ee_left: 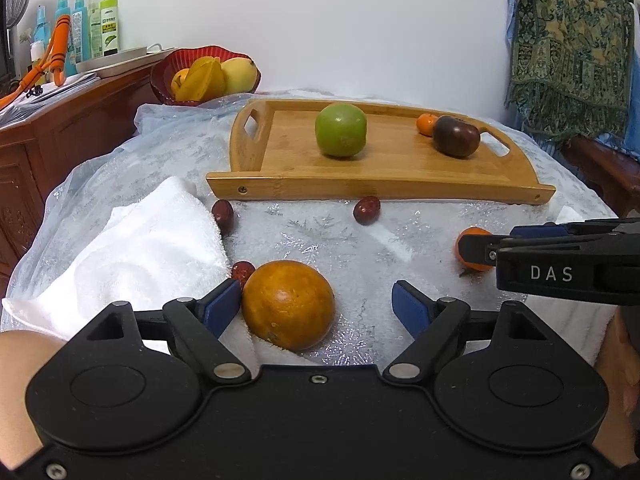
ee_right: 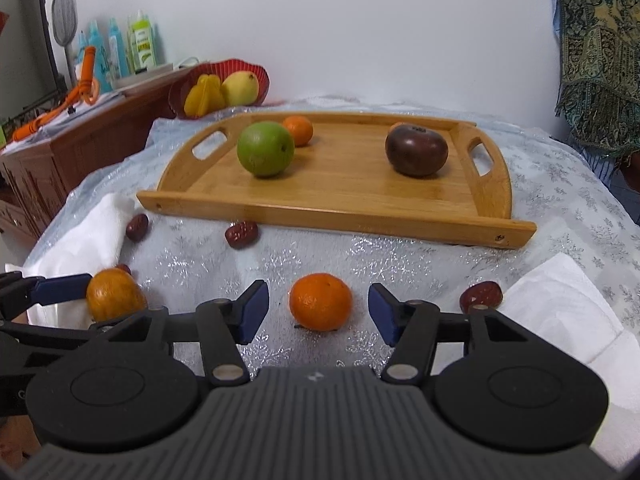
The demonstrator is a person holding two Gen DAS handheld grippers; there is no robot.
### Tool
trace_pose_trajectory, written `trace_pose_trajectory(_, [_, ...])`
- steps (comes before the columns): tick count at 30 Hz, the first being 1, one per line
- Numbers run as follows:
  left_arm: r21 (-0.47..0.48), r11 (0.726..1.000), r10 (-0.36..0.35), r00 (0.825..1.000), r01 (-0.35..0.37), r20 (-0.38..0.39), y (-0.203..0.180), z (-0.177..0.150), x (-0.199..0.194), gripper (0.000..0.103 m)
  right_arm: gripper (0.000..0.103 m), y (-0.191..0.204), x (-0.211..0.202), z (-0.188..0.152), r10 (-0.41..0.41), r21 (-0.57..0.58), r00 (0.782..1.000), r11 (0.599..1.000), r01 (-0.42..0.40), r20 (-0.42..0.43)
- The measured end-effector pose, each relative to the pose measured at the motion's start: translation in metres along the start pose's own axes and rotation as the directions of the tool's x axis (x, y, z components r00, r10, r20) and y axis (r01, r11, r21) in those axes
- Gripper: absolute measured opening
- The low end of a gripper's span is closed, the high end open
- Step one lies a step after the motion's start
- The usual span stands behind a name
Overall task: Organize fruits
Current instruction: 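Grasp the large orange with the left gripper while the right grasps a mandarin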
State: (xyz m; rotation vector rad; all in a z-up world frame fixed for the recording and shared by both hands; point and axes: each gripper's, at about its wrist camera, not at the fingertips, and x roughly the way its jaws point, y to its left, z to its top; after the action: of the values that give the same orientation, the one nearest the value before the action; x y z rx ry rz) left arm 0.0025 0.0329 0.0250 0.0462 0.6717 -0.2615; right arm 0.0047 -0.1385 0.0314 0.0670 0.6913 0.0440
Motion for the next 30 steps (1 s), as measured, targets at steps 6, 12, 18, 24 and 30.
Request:
trace_pose_trajectory(6, [-0.005, 1.000, -0.007, 1.000, 0.007, -0.023, 0.001, -0.002, 0.010, 0.082, 0.058, 0.003, 0.007, 0.001, -0.011, -0.019, 1.000, 1.000, 0.011, -0.027])
trace_pose_trajectory(12, [-0.001, 1.000, -0.012, 0.999, 0.011, -0.040, -0.001, -0.001, 0.017, 0.074, 0.055, 0.005, 0.014, 0.002, -0.035, -0.025, 0.998, 0.999, 0.033, -0.058])
trace_pose_trajectory(18, [-0.008, 1.000, 0.012, 0.999, -0.012, -0.053, 0.001, -0.002, 0.018, 0.050, 0.052, 0.007, 0.018, 0.001, -0.046, -0.037, 0.996, 0.998, 0.043, -0.073])
trace_pose_trajectory(24, [-0.013, 1.000, 0.010, 0.998, -0.011, -0.057, 0.002, 0.000, 0.017, 0.049, 0.042, 0.007, 0.018, 0.000, -0.050, -0.039, 0.996, 0.998, 0.047, -0.074])
trace_pose_trajectory(30, [-0.023, 1.000, -0.013, 0.998, 0.011, -0.064, 0.002, 0.002, 0.014, 0.049, 0.040, 0.005, 0.012, 0.000, -0.051, -0.020, 0.998, 0.999, 0.050, -0.037])
